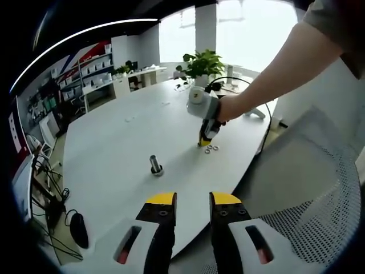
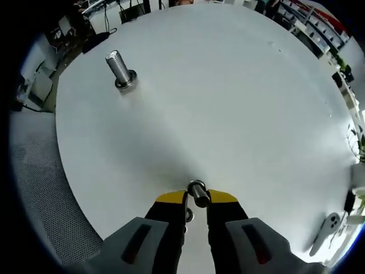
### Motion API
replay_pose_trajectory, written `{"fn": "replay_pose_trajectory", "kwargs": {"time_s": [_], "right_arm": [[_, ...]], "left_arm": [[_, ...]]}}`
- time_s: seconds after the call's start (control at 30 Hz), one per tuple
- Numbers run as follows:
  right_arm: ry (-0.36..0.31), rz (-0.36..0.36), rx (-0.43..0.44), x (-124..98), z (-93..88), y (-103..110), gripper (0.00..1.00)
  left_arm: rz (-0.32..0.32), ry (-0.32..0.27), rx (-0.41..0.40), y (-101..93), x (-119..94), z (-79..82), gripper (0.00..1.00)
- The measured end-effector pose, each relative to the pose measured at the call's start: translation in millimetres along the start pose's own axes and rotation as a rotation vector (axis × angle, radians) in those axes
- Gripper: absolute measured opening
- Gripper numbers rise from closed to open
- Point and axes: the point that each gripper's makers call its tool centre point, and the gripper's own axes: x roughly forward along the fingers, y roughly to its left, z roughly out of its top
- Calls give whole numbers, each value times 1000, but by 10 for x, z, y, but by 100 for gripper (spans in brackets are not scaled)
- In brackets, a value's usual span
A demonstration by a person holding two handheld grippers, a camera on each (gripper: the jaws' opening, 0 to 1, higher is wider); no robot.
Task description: Place the washer onto the threaded stud by aligning its center hole with the stud, sliding it down to the base, and recovering from edge contact or off-axis alignment until the washer reaches the visible bottom stop.
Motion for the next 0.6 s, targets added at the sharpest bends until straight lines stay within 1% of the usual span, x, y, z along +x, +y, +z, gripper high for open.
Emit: {"fn": "replay_pose_trajectory", "kwargs": {"time_s": [0.3, 0.5, 0.6], "right_arm": [[3, -3, 10, -101, -66, 7, 16], [19, 0, 18, -182, -176, 12, 16], [19, 21, 34, -197, -227, 45, 16]], "left_arm": [[-3, -2, 3, -5, -3, 2, 21], [-5, 0, 6, -10, -1, 4, 21], [-8, 1, 9, -16, 3, 5, 21]]}}
